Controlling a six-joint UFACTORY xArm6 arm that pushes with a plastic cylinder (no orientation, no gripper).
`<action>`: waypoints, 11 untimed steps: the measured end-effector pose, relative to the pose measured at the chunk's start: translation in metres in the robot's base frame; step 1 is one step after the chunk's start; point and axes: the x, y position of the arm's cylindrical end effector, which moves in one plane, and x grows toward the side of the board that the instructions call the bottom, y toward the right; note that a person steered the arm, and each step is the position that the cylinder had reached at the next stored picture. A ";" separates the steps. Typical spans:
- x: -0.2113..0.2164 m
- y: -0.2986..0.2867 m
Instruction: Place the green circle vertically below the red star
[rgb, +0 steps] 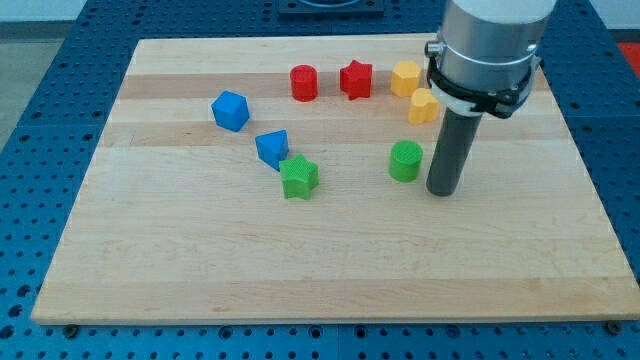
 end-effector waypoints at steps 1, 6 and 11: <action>-0.008 0.000; -0.014 -0.043; -0.011 -0.068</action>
